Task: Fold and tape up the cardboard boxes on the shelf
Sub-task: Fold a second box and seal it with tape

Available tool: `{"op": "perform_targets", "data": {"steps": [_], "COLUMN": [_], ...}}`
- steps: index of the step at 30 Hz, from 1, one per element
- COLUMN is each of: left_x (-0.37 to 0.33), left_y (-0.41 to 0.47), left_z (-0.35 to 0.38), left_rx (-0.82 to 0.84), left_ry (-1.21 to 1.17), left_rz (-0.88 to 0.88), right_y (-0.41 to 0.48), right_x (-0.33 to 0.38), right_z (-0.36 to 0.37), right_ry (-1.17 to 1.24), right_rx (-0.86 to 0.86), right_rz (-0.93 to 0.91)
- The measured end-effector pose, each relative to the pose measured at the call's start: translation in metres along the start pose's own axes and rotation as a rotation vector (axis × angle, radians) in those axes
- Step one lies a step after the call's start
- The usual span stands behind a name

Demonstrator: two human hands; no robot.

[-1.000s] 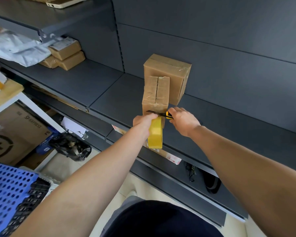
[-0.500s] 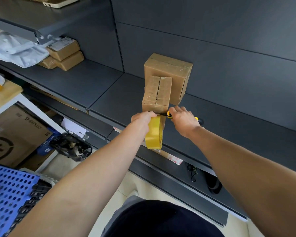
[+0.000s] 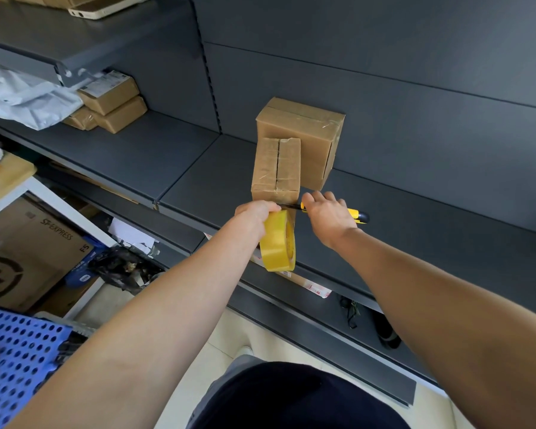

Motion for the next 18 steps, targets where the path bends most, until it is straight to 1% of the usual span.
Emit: {"op": "perform_targets", "data": {"steps": [6,11,15,18], "left_x": [-0.001,0.018,0.023,0.022], "left_y": [0.005,0.008,0.005,-0.001], "left_z": [-0.005,-0.013,-0.01,-0.001], "left_rx": [0.028,0.07,0.143,0.218], "left_ry": [0.06,0.105,0.059,0.105], "left_rz": [-0.004,-0.061,-0.061,-0.023], "right_y": [-0.001,-0.004,-0.008,-0.014], "right_x": [0.0,0.001,-0.019,-0.031], "right_z": [0.001,0.012,0.019,0.028], "right_ry": [-0.077,-0.088,-0.128,-0.172], "right_rx": [0.013,0.042,0.168,0.303], "right_rz": [0.02,0.027,0.121,0.178]}}
Point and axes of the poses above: each hand's wrist, its own y-axis towards the middle knuckle, its own z-axis out of the palm, x = y × z, the point moved 2 cm from there along y, towards the middle knuckle, and after that the axes turned 5 degrees about z, right-handed, at the moved point
